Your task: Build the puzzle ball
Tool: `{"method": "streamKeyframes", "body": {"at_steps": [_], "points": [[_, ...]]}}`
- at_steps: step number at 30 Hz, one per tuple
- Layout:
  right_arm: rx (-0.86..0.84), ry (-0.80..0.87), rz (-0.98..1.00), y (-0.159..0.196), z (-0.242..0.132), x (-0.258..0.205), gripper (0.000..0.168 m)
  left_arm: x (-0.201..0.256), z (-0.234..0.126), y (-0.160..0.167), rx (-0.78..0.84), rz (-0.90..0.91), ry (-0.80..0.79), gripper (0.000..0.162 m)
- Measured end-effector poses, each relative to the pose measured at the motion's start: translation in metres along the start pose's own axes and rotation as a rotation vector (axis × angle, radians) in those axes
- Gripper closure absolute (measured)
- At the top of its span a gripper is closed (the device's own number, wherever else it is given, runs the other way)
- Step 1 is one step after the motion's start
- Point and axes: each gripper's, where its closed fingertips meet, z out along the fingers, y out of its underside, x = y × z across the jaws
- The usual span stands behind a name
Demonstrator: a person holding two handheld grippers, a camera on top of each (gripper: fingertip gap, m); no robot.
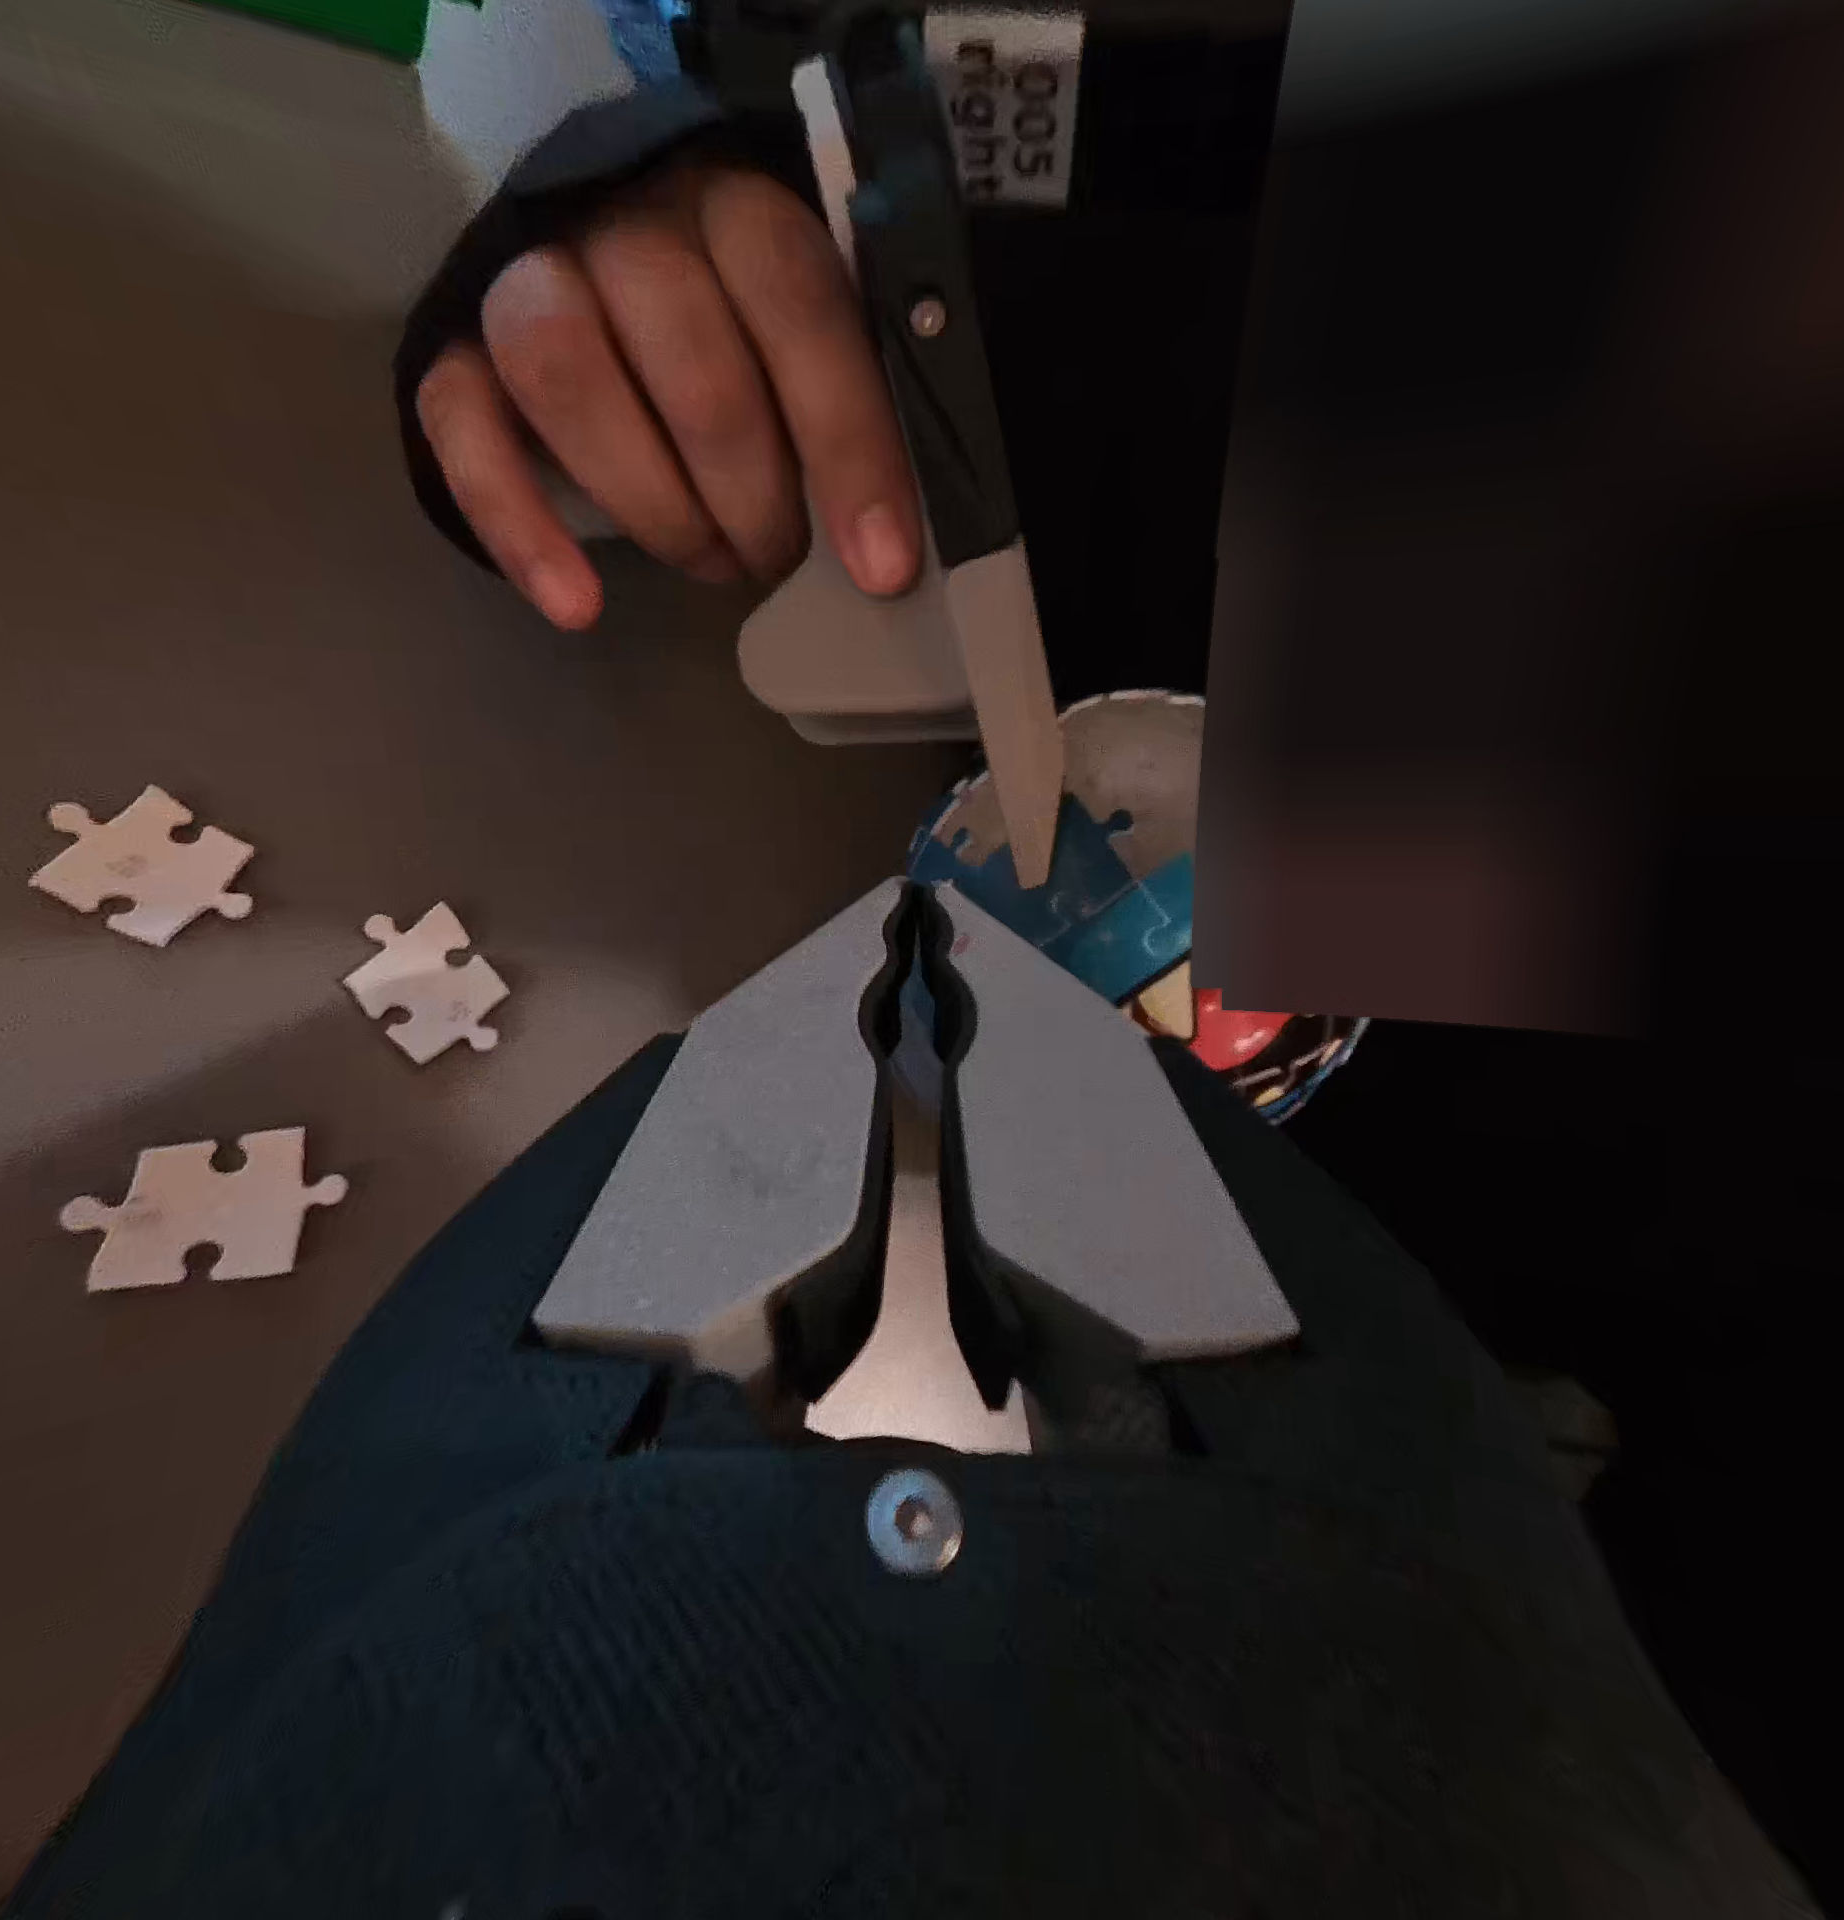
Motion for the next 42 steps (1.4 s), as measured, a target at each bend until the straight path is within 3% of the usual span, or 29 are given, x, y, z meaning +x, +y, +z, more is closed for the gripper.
{"method": "streamKeyframes", "body": {"at_steps": [5,12,15,19,23,27,34,38,42], "points": [[0.01,-0.011,0.002,-0.001,-0.001,-0.002,0.167,0.014,0.022,0.016,-0.088,0.016,0.053,0.162],[0.0,-0.001,-0.002,0.0,0.0,-0.001,0.167,-0.007,0.003,0.002,-0.015,-0.024,-0.017,0.162],[0.005,-0.007,-0.003,-0.001,-0.001,-0.002,0.166,0.017,0.02,0.021,-0.105,-0.012,0.122,0.162],[0.004,-0.001,0.001,0.0,-0.001,-0.001,0.166,0.0,0.012,0.013,-0.072,-0.032,0.014,0.162],[0.001,-0.002,-0.001,0.0,0.0,-0.001,0.166,-0.001,0.005,0.006,-0.018,-0.034,0.024,0.162],[0.004,-0.009,-0.001,0.0,-0.001,-0.002,0.166,0.016,0.022,0.021,-0.092,-0.028,0.115,0.162],[-0.001,-0.004,-0.002,0.0,-0.001,-0.002,0.166,-0.002,0.004,0.011,-0.04,-0.035,0.0,0.162],[0.002,-0.008,-0.003,-0.001,-0.001,-0.003,0.166,0.017,0.02,0.021,-0.087,-0.03,0.106,0.162],[0.003,-0.005,0.001,0.0,-0.001,-0.003,0.166,0.005,0.014,0.016,-0.077,-0.028,0.021,0.162]]}}
